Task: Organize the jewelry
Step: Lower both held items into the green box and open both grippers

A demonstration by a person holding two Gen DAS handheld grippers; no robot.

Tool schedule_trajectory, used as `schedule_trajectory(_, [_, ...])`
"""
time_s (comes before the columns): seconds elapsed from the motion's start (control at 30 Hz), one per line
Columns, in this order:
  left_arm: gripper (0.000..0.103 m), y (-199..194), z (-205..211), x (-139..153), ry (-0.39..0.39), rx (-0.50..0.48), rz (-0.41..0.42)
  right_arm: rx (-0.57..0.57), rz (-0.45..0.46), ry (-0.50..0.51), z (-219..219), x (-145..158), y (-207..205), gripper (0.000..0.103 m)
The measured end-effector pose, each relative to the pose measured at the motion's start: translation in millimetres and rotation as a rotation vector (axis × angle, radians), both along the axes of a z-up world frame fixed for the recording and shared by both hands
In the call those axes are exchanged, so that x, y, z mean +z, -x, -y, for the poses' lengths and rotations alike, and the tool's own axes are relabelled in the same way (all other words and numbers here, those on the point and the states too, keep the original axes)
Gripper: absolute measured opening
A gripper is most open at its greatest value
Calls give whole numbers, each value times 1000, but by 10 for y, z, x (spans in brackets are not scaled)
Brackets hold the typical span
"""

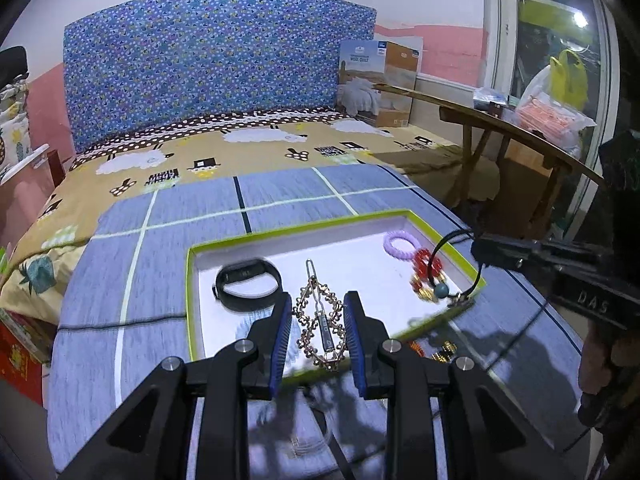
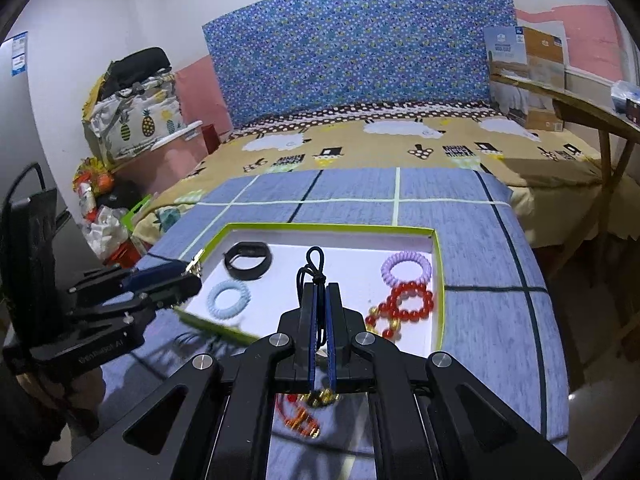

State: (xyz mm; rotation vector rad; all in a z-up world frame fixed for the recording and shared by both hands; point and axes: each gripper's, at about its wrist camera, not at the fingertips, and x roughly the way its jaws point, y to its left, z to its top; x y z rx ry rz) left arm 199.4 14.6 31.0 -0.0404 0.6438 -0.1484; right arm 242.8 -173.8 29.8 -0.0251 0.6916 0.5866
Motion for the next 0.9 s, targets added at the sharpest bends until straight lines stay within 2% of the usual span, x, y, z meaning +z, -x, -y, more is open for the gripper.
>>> schedule_trajectory(0.27, [28,-452,13,-82,-18,-17,-21,-15,-46,22,-94,-166,-465,4])
schedule_trajectory(0.5, [28,-799,18,-250,-22,-8,-86,-31,-86,56,-147,-334,-776,4])
schedule_trajectory(0.9, [28,-1016,96,-452,-35,-9,-167,-62,-138,88,-117,-513,-1008,4])
